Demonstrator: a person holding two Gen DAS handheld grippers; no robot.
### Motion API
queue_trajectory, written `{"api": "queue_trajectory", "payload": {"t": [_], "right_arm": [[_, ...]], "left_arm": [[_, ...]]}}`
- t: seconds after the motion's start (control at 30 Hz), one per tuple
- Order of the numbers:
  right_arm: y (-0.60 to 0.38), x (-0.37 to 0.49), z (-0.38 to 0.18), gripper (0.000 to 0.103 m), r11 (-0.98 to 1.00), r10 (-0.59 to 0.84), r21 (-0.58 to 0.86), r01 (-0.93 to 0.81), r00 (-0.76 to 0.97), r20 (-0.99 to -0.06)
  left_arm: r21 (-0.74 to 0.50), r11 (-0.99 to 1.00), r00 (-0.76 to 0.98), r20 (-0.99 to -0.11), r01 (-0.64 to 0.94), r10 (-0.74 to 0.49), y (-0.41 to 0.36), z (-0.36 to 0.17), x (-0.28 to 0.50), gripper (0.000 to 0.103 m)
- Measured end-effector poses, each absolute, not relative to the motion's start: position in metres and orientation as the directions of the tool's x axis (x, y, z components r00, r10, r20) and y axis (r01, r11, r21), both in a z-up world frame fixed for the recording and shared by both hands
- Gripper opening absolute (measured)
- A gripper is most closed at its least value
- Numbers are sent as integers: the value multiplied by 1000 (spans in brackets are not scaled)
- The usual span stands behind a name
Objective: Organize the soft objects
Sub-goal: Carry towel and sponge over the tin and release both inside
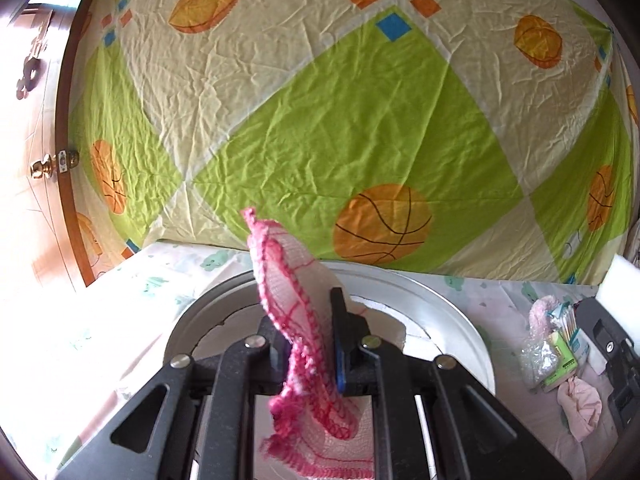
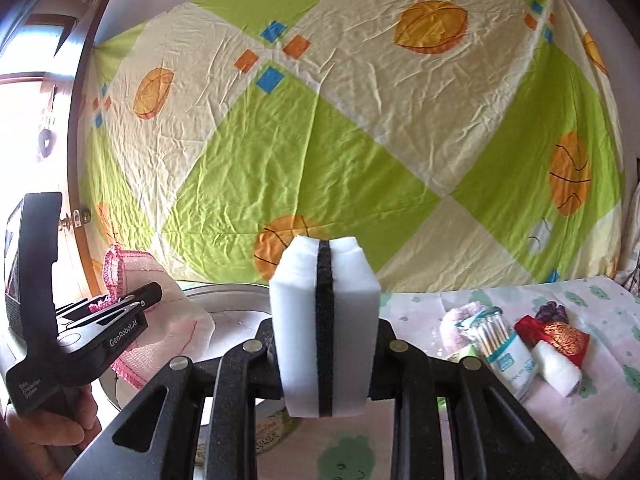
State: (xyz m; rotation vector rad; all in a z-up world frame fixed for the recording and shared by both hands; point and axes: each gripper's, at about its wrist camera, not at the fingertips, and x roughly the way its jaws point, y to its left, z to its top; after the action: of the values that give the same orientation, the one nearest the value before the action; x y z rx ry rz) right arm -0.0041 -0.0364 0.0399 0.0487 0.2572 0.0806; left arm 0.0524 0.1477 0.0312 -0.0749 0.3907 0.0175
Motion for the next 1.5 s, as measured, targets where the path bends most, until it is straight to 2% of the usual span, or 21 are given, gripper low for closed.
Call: {"api": "queue_trajectory", "payload": {"t": [0.2, 0.33, 0.5, 1.1, 1.13, 1.2, 1.23, 1.27, 1.33, 1.43, 1.5], "right_arm": [[-5, 22, 26, 28, 993, 117, 66, -102, 945, -306], [12, 38, 17, 28, 989, 150, 69, -134, 922, -356], [31, 49, -2, 28, 984, 164, 6, -178, 894, -417], [34, 54, -3, 30, 973, 211, 8, -232, 867, -452], [34, 53, -3, 33, 972, 213, 9, -234, 867, -450], [33, 49, -2, 55, 972, 217, 11, -236, 874, -435], [32, 46, -1, 73, 972, 217, 12, -234, 881, -422], [29, 42, 1, 79, 975, 208, 13, -222, 893, -399], [25, 34, 5, 82, 976, 213, 24, -219, 910, -356], [22, 26, 7, 82, 982, 181, 7, -189, 928, -326], [18, 22, 9, 82, 987, 158, 10, -163, 938, -310]], "left_arm": [[-15, 994, 916, -390, -110, 96, 159, 27, 55, 13], [-18, 992, 904, -414, -122, 103, 165, 24, 60, 13], [-32, 990, 875, -473, -135, 105, 170, 16, 68, 13], [21, 980, 826, -535, -197, 177, 173, 3, 80, 15], [19, 979, 824, -537, -203, 181, 174, 2, 80, 19], [15, 976, 824, -533, -219, 193, 176, 3, 80, 24], [13, 974, 826, -527, -227, 200, 177, 3, 78, 41], [9, 972, 830, -519, -236, 206, 178, 4, 77, 68], [5, 962, 840, -486, -272, 240, 180, 8, 70, 90], [9, 953, 864, -419, -303, 279, 181, 14, 60, 99], [10, 953, 869, -407, -304, 282, 180, 15, 58, 102]]}}
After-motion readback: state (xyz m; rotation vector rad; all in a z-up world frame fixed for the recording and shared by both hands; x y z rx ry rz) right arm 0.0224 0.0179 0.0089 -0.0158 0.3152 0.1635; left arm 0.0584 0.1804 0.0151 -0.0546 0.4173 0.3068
